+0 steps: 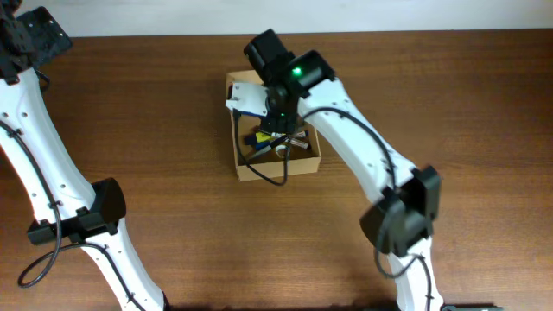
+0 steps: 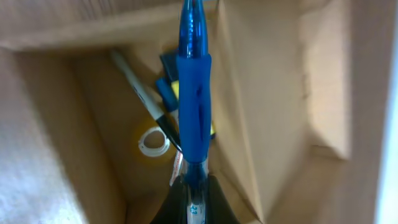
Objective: Pack container
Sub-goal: 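Carry the blue pen into the box and release it, then move the right gripper over the clear pen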
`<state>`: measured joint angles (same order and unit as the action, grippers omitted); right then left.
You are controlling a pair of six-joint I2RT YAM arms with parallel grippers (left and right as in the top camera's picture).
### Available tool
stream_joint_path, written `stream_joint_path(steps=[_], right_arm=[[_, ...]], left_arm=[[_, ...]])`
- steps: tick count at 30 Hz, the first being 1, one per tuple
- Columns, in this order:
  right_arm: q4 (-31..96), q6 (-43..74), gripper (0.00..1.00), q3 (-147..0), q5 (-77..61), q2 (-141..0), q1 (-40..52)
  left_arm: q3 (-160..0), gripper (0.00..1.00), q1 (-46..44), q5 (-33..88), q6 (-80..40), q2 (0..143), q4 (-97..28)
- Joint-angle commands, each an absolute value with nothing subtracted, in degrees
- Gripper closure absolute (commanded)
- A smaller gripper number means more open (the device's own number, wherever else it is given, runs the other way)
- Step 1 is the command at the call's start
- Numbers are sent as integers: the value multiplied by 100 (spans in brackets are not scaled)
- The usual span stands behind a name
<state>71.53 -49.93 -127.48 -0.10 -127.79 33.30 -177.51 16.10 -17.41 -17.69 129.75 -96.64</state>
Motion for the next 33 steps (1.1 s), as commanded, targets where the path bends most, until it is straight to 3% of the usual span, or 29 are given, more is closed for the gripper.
stream_joint_path(steps=[1,24,26,28,33], right_arm=[[7212,-5004,96,-12728,69,-13050,3203],[7397,-4250,95,-12698,-532,-13806,3111],[7524,-4178,84,-12700,-438,-13786,3118],[7699,-4123,60,-12715,-237,-13729,3148],[7826,-4125,39,-12787,224,-13176,3334]], left_arm=[[-17734,0,1629,-1778,-1704,12929,-9666],[-17734,0,1629,-1778,-1704,12929,-9666],[-17734,0,1629,-1778,-1704,12929,-9666],[-17734,0,1629,-1778,-1704,12929,-9666],[-17734,0,1629,-1778,-1704,12929,-9666]])
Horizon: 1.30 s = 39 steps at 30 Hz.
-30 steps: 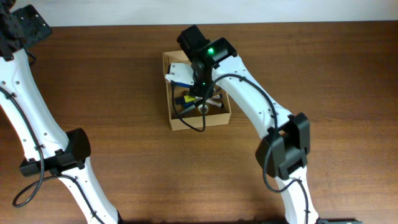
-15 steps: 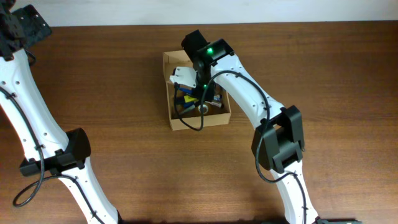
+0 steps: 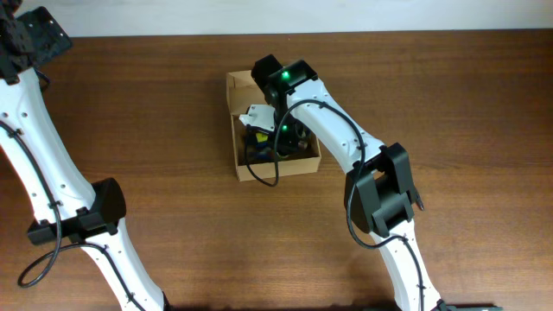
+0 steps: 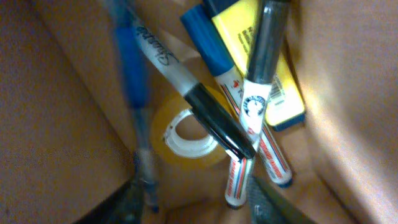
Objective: Pack container
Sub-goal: 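Move the right gripper over the clear pen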
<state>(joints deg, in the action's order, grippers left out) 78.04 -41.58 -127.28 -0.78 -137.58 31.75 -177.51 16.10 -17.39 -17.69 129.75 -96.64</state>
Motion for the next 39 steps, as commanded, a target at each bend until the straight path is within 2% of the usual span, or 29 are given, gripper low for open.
stream_joint_path(steps=[1,2,4,5,10,14,21,26,32,39], right_arm=[[7828,-4125,38,-12814,226,-13028,3376],[7832,-4123,41,-12838,246,-12835,3413],[7870,-4016,57,-12862,493,-12488,3452],[7870,-3859,58,-12862,701,-12313,3463],[7861,-3516,56,-12860,1133,-11288,3345],[7793,-3264,49,-12831,1105,-10556,2849],[7605,-2154,46,-12097,589,-10060,705],[7693,-1702,46,-10728,-21,-10300,-574],[6949,-1710,45,-9037,-303,-10442,-1063],[5940,-1772,41,-7583,-303,-10453,-1090]], left_arm=[[-17734,0,1629,-1778,-1704,12929,-9666],[-17734,0,1629,-1778,-1704,12929,-9666],[-17734,0,1629,-1778,-1704,12929,-9666],[-17734,0,1629,-1778,-1704,12929,-9666],[-17734,0,1629,-1778,-1704,12932,-9666],[-17734,0,1629,-1778,-1704,12929,-9666],[-17734,0,1629,-1778,-1704,12929,-9666],[-17734,0,1629,-1778,-1704,12929,-9666],[-17734,0,1629,-1778,-1704,12929,-9666],[-17734,0,1629,-1778,-1704,12929,-9666]])
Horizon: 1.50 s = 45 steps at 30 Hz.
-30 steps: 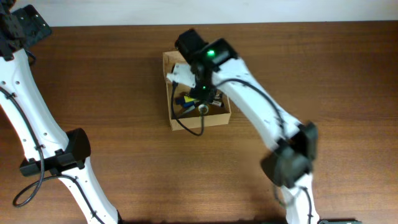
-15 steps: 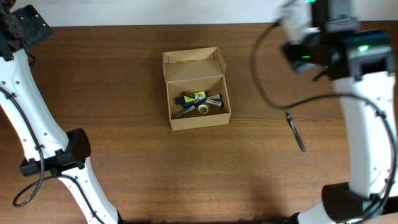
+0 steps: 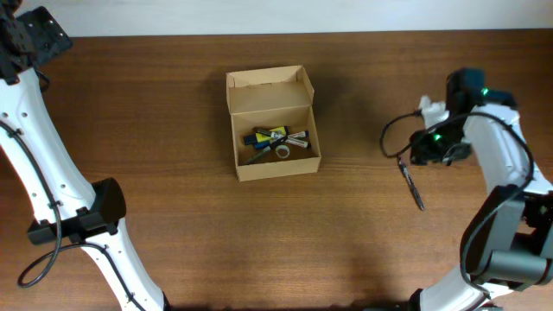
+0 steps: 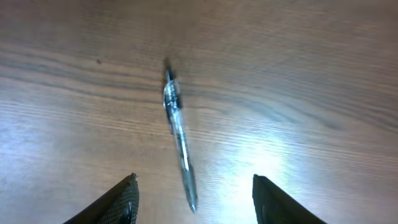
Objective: Pack container
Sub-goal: 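Move the right gripper over the clear pen, then grasp the clear pen with the right gripper and lift, then carry the clear pen into the box and release it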
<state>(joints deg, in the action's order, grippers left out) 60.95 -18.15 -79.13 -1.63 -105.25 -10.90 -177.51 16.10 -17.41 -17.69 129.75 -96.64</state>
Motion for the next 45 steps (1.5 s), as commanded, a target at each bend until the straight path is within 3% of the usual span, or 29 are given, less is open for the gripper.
stream_joint_path(steps=[1,10,18,31,33,35,45], right_arm=[[5835,-1769,41,-7443,-303,-10453,-1090],[5013,-1592,50,-6462,-303,-10534,-1090],[4683,-1398,73,-6313,-252,-10551,-1090],[4460,-1295,72,-5990,82,-10744,-1090],[4429,-1293,81,-5983,62,-10790,-1090],[4425,-1293,96,-5983,64,-10807,-1090],[5065,-1256,96,-6958,-1253,-10748,-1090]], left_arm=[[-17734,0,1629,-1778,-1704,12929,-9666],[-17734,0,1629,-1778,-1704,12929,-9666],[-17734,0,1629,-1778,-1704,12929,-9666],[-17734,0,1629,-1778,-1704,12929,-9666],[-17734,0,1629,-1778,-1704,12929,-9666],[-17734,0,1629,-1778,-1704,12929,-9666],[-17734,0,1629,-1778,-1704,12932,-9666]])
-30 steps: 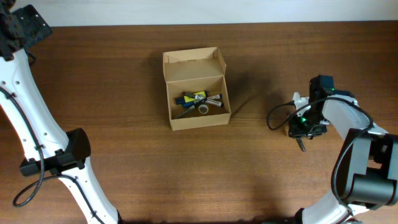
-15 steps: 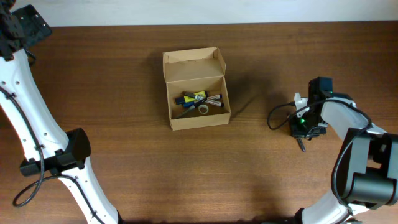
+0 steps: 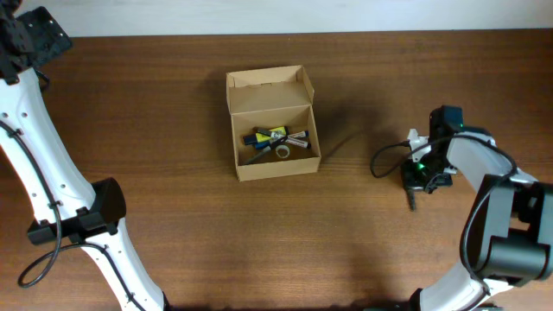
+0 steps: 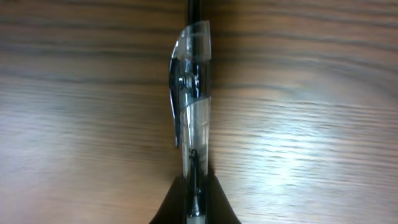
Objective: Pack container
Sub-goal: 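Carry the clear pen into the box and release it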
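Note:
An open cardboard box [image 3: 270,125] sits at the table's middle, holding markers, a yellow item and a tape roll [image 3: 282,152]. At the right, my right gripper [image 3: 416,183] is down at the table, shut on a clear ballpoint pen [image 4: 191,118] that lies on the wood. The pen's tip [image 3: 411,204] sticks out below the gripper in the overhead view. In the right wrist view the fingers [image 4: 214,200] pinch the pen's barrel from both sides. My left arm [image 3: 34,130] stands along the left edge; its gripper is out of view.
The wooden table [image 3: 173,233] stretches bare between the box and the pen. The box's lid flap [image 3: 266,81] stands open at the far side. The right arm's cable [image 3: 384,155] loops left of the gripper.
My right gripper was open above the clear pen on the table; now it is lowered and shut on that pen. The box and left arm have not changed.
My right gripper held a blue pen over the open box. Then it was open inside the box with the blue pen among the markers. Later it hovered open over a clear pen at the table's right. Now it is shut on that pen.

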`<state>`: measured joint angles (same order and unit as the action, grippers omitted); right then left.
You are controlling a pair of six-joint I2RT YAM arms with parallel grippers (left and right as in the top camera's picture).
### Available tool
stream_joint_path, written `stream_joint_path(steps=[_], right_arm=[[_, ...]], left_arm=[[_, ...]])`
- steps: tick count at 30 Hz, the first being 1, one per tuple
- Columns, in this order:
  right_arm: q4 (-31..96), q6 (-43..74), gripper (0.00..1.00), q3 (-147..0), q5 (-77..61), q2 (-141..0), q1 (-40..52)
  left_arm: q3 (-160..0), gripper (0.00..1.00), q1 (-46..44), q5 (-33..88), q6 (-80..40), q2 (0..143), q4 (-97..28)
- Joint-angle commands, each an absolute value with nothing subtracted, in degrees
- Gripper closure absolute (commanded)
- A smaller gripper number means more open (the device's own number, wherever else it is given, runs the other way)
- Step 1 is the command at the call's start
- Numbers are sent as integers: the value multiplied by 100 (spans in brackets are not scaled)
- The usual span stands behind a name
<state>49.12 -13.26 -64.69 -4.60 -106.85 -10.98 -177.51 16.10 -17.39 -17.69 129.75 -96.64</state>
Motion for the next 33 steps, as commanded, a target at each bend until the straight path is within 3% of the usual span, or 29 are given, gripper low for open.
stream_joint_path(steps=[1,8,15,24,33], right_arm=[[5240,-1256,96,-7225,-1450,-10726,-1087],[6971,-1304,96,-10175,-1778,-10648,-648],[7682,-2115,96,-12722,-899,-10648,854],[7703,-5583,96,-12619,-663,-11008,3087],[7408,-5634,96,-12589,-484,-12479,3140]], left_arm=[[-17734,0,1629,-1778,-1704,12929,-9666],[-17734,0,1629,-1778,-1704,12929,-9666],[-17734,0,1629,-1778,-1704,12929,-9666],[-17734,0,1629,-1778,-1704,12929,-9666],[-17734,0,1629,-1778,-1704,12932,-9666]])
